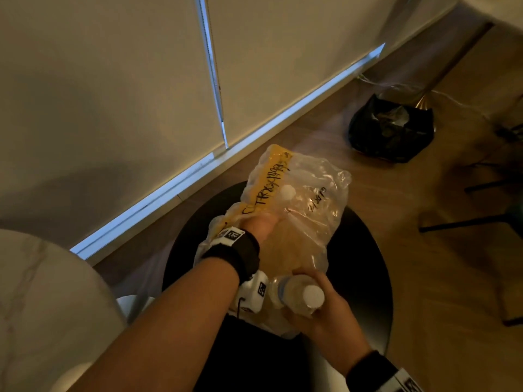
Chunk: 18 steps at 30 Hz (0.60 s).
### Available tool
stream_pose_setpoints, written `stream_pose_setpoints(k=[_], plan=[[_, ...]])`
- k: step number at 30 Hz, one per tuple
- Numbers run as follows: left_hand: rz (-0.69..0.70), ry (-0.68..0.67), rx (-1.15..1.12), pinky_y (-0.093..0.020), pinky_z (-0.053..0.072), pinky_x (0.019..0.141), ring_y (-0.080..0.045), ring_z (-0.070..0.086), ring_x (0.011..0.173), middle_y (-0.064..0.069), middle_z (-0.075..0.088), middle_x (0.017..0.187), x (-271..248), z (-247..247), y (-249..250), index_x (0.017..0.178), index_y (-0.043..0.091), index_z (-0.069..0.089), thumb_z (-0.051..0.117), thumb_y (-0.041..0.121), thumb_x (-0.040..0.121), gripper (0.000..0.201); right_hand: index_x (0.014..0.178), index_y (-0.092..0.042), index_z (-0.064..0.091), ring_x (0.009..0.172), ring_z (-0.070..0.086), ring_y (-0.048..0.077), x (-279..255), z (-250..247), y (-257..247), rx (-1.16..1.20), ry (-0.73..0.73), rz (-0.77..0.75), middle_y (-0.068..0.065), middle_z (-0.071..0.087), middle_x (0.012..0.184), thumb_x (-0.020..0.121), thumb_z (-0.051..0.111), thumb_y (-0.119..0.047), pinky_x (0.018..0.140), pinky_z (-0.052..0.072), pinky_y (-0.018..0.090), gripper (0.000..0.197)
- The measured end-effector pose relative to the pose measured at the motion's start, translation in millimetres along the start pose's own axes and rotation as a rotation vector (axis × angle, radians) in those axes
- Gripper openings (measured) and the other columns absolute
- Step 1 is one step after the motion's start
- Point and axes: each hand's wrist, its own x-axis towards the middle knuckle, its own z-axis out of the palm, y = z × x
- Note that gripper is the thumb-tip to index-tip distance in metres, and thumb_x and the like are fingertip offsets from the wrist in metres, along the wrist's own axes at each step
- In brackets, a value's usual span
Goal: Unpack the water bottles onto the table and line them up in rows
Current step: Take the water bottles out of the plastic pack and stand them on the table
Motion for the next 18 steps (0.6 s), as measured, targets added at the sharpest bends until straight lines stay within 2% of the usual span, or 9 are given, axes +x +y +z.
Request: stream_pose_setpoints(k=[2, 4, 6, 7, 8, 10, 13, 15, 18], plan=[[0.041, -0.004, 0.036, -0.034, 0.051, 0.089, -0.022, 0.058, 0.096, -0.003, 0.059, 0.100, -2, 10, -3, 0.105, 0.019, 0.060, 0.062, 0.032, 0.096, 0.015, 0.117, -0.042, 0.054, 0.104, 0.062, -0.001, -6, -6, -3, 0.001, 0.068, -0.016, -0.021, 0.064, 0.110, 0.074, 0.083, -0.019, 0.080, 0.052, 0.013, 0.058], [0.119, 0.011, 0.166, -0.045, 0.052, 0.097, -0.025, 0.059, 0.111, -0.001, 0.060, 0.122, -7, 16, -16, 0.127, 0.034, 0.055, 0.067, 0.041, 0.088, 0.041, 0.117, -0.036, 0.055, 0.104, 0.062, -0.001, -8, -12, -5, 0.062, 0.072, -0.018, -0.024, 0.064, 0.107, 0.075, 0.082, -0.012, 0.083, 0.054, 0.017, 0.055], [0.170, -0.004, 0.294, -0.049, 0.052, 0.097, -0.025, 0.058, 0.117, 0.005, 0.058, 0.128, -14, 19, -35, 0.129, 0.046, 0.047, 0.070, 0.050, 0.079, 0.055, 0.116, -0.032, 0.056, 0.103, 0.064, 0.002, -9, -16, -7, 0.100, 0.078, -0.006, -0.024, 0.065, 0.105, 0.075, 0.081, -0.003, 0.082, 0.057, 0.022, 0.056], [0.201, -0.046, 0.353, -0.050, 0.051, 0.099, -0.026, 0.057, 0.121, 0.006, 0.057, 0.131, -22, 17, -41, 0.129, 0.046, 0.046, 0.072, 0.046, 0.077, 0.059, 0.116, -0.033, 0.056, 0.102, 0.064, 0.003, -10, -17, -7, 0.086, 0.085, -0.013, -0.022, 0.066, 0.105, 0.074, 0.081, -0.003, 0.081, 0.057, 0.024, 0.057], [0.223, -0.106, 0.412, -0.051, 0.048, 0.103, -0.026, 0.055, 0.126, 0.005, 0.057, 0.135, -28, 15, -47, 0.130, 0.043, 0.046, 0.074, 0.040, 0.075, 0.062, 0.116, -0.034, 0.056, 0.102, 0.064, 0.004, -11, -18, -9, 0.081, 0.085, -0.022, -0.020, 0.066, 0.106, 0.074, 0.081, -0.005, 0.081, 0.057, 0.026, 0.057], [0.196, -0.293, 0.337, -0.053, 0.042, 0.110, -0.029, 0.051, 0.132, 0.000, 0.055, 0.141, -50, 3, -51, 0.136, 0.035, 0.046, 0.079, 0.029, 0.076, 0.068, 0.116, -0.036, 0.055, 0.102, 0.064, 0.003, -17, -17, -15, 0.029, 0.093, -0.038, -0.018, 0.066, 0.106, 0.072, 0.083, -0.011, 0.084, 0.055, 0.028, 0.058], [0.155, -0.496, 0.227, -0.045, 0.039, 0.113, -0.028, 0.050, 0.133, -0.005, 0.054, 0.144, -87, -13, -60, 0.144, 0.021, 0.042, 0.081, 0.018, 0.080, 0.076, 0.118, -0.037, 0.053, 0.103, 0.064, 0.005, -30, -9, -25, -0.033, 0.088, -0.050, -0.013, 0.066, 0.111, 0.071, 0.085, -0.019, 0.089, 0.054, 0.034, 0.060], [0.205, -0.470, 0.138, -0.045, 0.043, 0.111, -0.023, 0.056, 0.127, -0.002, 0.060, 0.138, -117, -23, -71, 0.141, 0.022, 0.046, 0.084, 0.022, 0.077, 0.075, 0.116, -0.039, 0.053, 0.101, 0.065, 0.005, -44, 1, -33, -0.058, 0.087, -0.080, -0.012, 0.067, 0.108, 0.071, 0.085, -0.022, 0.087, 0.055, 0.035, 0.058], [0.233, -0.319, 0.028, -0.039, 0.050, 0.102, -0.017, 0.062, 0.116, 0.003, 0.065, 0.127, -172, -36, -99, 0.130, 0.026, 0.052, 0.085, 0.030, 0.075, 0.065, 0.113, -0.036, 0.053, 0.094, 0.065, 0.002, -73, 27, -52, -0.103, 0.048, -0.147, -0.010, 0.067, 0.103, 0.073, 0.083, -0.021, 0.081, 0.053, 0.027, 0.053]])
